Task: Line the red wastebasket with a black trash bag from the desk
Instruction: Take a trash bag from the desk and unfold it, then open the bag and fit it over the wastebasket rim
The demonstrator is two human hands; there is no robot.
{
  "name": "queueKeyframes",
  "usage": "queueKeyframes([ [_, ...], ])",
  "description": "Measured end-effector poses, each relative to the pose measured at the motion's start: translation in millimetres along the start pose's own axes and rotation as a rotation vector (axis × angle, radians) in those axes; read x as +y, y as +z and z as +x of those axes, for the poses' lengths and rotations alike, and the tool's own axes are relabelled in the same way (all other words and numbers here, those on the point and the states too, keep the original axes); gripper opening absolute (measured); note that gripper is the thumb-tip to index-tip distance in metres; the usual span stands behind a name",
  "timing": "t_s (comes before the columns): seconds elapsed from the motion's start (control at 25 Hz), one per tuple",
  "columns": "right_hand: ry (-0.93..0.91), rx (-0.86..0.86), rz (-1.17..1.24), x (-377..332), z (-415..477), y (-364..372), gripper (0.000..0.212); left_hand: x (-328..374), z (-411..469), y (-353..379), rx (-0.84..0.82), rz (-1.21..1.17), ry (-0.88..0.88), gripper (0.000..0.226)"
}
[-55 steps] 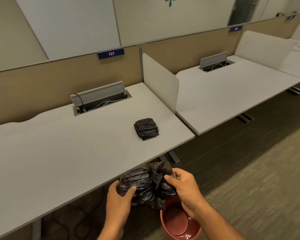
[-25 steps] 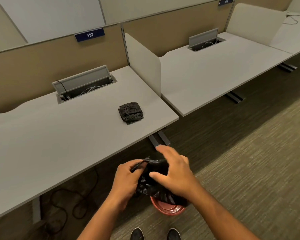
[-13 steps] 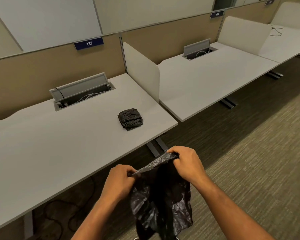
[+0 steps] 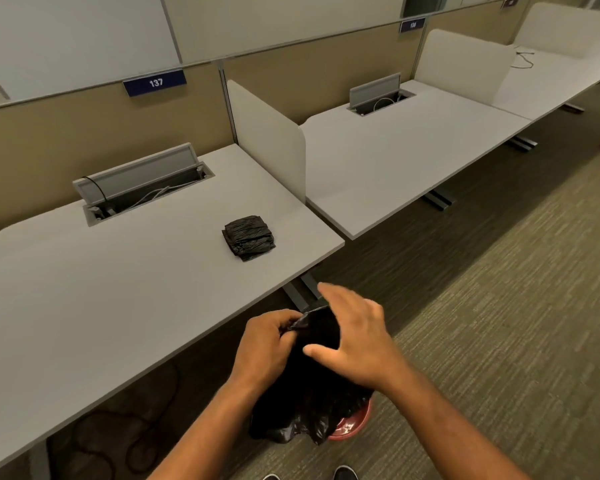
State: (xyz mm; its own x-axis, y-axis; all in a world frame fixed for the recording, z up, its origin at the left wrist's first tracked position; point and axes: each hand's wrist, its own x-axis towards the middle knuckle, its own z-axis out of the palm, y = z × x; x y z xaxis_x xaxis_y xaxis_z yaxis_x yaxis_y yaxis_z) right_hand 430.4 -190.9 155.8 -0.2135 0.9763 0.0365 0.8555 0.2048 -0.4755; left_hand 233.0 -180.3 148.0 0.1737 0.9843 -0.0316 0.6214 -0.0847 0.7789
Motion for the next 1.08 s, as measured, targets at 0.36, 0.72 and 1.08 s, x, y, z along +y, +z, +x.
queueKeyframes([
  [0.36, 0.322, 0.175, -0.151, 46.0, -18.7, 39.8, 0.027, -46.7, 12.3, 39.2, -0.267, 0.505, 0.017, 0.02],
  [0.72, 0.637, 0.28, 0.008, 145.6, -94.9, 151.4, 0.037, -145.3, -7.6, 147.4, -0.141, 0.48, -0.334, 0.026],
  [1.08, 0.936, 0.29, 0.205, 260.2, -135.7, 237.6, 0.027, -238.2, 19.4, 222.9, -0.053, 0.281, -0.289, 0.041],
])
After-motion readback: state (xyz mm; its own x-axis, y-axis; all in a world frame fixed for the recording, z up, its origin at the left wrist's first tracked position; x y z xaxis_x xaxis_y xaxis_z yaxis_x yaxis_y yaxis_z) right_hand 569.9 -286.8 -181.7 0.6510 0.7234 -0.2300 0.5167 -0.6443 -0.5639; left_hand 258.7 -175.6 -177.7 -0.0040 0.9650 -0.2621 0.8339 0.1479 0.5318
